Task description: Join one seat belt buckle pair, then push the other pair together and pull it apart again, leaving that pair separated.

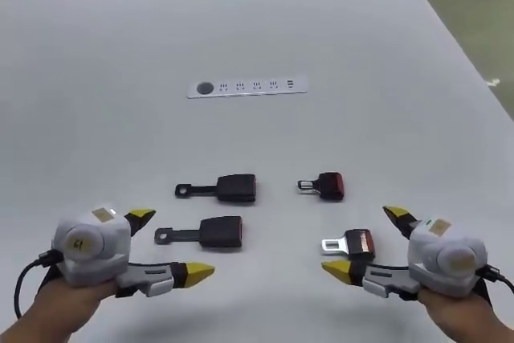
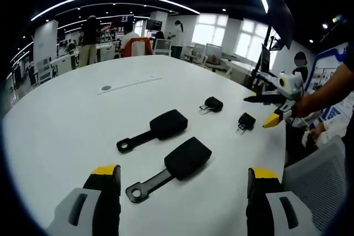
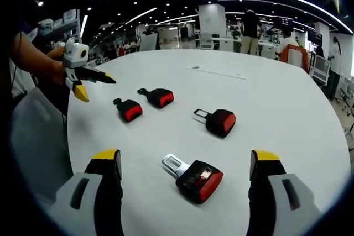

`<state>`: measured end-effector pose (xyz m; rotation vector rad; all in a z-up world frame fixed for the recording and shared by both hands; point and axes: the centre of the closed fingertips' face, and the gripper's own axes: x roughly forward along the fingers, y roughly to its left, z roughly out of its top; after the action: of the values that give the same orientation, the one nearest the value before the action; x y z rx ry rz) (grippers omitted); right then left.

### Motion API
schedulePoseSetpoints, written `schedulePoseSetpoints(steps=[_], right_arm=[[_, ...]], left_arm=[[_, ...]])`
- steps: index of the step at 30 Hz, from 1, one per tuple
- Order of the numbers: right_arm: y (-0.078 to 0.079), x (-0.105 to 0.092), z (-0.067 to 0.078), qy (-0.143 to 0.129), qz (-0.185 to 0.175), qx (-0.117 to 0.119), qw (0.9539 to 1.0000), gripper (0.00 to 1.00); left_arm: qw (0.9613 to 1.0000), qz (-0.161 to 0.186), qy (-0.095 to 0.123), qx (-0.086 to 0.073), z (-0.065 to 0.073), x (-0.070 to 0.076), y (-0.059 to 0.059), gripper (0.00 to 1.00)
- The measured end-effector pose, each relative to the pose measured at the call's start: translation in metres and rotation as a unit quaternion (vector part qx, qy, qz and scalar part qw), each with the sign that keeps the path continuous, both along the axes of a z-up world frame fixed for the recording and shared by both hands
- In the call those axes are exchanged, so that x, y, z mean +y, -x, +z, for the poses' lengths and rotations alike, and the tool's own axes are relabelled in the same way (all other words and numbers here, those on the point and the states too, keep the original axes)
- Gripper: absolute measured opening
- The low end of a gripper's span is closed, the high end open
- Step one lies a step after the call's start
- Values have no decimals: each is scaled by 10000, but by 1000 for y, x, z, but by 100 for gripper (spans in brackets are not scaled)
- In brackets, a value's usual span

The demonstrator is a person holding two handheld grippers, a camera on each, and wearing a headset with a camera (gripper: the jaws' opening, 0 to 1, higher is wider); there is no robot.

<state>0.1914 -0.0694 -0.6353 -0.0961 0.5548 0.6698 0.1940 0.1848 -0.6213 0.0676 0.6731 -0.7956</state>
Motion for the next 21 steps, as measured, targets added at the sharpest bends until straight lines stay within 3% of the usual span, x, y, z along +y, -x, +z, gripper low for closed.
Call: schedulePoseSetpoints(steps=[11, 21], right_arm=[[-4, 0, -18, -12, 357, 210, 9991, 95], [-3, 3, -24, 59, 970, 432, 9943, 91]], left_arm=[[9990, -443, -52, 30, -11, -13, -14, 95], [9929, -1176, -199, 44, -20, -26, -18, 89]])
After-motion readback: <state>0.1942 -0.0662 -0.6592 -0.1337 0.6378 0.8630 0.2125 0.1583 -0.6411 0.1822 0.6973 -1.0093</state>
